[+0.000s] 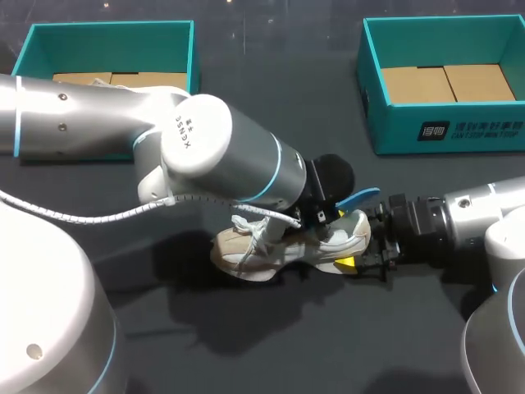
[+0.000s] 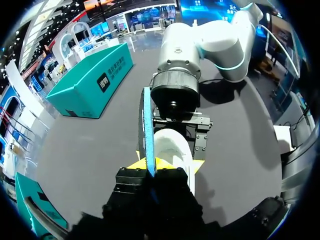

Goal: Take the shoe out of the shoebox, open the shoe tongue, remove and reinsert the insole, then place the shoe into the shoebox

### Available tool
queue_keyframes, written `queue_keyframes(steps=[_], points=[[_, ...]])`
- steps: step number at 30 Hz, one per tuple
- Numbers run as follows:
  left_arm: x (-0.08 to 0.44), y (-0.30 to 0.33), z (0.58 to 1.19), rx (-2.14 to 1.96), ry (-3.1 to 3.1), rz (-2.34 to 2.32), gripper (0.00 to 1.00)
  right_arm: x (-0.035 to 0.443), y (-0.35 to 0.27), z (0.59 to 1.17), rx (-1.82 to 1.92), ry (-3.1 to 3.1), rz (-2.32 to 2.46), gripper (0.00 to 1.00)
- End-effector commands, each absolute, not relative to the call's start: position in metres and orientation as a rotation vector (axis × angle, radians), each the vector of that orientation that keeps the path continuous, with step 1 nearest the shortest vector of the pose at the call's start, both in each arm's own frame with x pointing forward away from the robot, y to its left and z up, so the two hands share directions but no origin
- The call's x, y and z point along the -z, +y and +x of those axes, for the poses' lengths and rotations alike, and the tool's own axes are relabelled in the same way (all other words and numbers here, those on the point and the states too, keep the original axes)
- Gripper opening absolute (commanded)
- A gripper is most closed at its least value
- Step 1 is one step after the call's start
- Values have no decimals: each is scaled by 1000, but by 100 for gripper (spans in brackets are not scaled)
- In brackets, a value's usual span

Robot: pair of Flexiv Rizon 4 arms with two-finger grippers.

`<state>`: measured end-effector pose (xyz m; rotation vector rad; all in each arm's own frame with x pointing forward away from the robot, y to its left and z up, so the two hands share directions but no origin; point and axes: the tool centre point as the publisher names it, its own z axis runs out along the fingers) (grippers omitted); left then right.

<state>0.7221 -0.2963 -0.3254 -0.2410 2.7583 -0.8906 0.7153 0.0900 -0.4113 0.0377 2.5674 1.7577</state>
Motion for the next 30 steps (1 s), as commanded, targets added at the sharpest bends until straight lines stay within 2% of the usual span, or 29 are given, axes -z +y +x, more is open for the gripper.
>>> queue_keyframes(steps=[1,3,14,20,21,23,30], points=[[328,-296,721,889,2759,-239,29,413,89,716,-1752,2572,39,0],[331,-296,720,884,2764,-237,34,413,89,716,-1752,2572,39,0],[339,-294,718,871,2777,-225,35,413,89,716,-1752,2572,39,0],[344,-298,721,848,2784,-222,24,413,89,716,-1752,2572,39,0],[345,-298,721,846,2786,-223,20,413,89,716,-1752,2572,39,0],[345,-298,722,844,2791,-230,2,413,89,716,-1752,2572,39,0],[336,-296,724,882,2829,-250,0,413,89,716,-1752,2572,39,0]])
